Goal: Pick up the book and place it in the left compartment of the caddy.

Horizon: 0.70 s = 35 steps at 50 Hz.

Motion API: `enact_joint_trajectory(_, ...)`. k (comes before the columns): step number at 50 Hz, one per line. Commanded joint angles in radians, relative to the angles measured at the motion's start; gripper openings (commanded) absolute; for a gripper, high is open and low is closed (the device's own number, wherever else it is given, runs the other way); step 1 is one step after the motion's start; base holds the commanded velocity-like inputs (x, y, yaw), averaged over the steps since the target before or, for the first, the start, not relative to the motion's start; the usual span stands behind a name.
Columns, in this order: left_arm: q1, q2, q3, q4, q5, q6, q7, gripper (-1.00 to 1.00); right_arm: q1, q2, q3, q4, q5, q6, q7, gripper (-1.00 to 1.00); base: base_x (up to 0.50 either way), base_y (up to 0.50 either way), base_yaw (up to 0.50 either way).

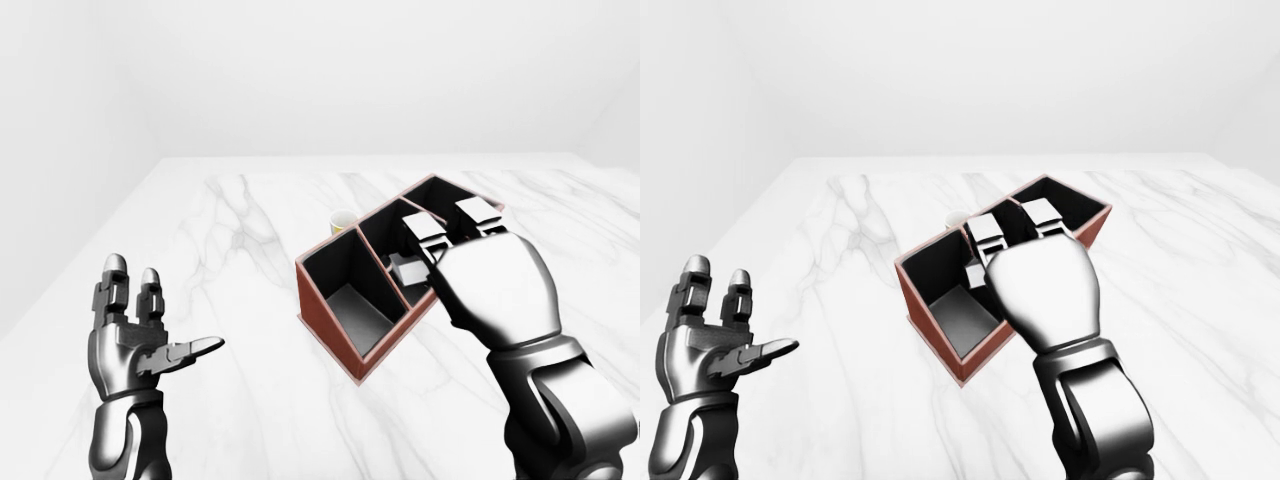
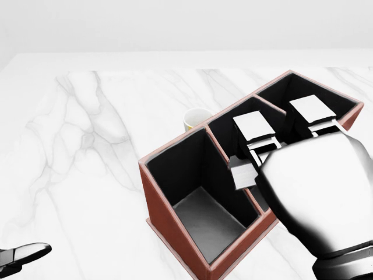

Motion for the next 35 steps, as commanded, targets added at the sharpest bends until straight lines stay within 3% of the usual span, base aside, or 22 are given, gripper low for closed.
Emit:
enact_joint_trajectory(1,0.005,-0.003,-0.001,0.004,0.0,-0.006,-0.006,1.0,-0.052,-0.175,0.09,-0.029,0.09,0.0,0.0,-1.0,0.0,0.0,0.0)
enact_joint_trajectory(11,-0.002,0.0,-0.005,0.009,0.003,-0.004,-0.002,1.0,-0.118,-0.27,0.098,-0.015,0.189,0.0,0.0,-1.0,0.0,0.0,0.0)
enact_joint_trajectory(27,0.004,-0.002,0.006,-0.019,0.0,0.012,-0.001,1.0,-0.159,-0.192,-0.12,0.132,0.3,0.0,0.0,-1.0,0.0,0.0,0.0)
enact_joint_trajectory(35,0.001,-0.003,-0.007,-0.009,0.01,0.005,0.0,1.0,-0.168,-0.214,-0.133,0.124,0.38,0.0,0.0,-1.0,0.0,0.0,0.0)
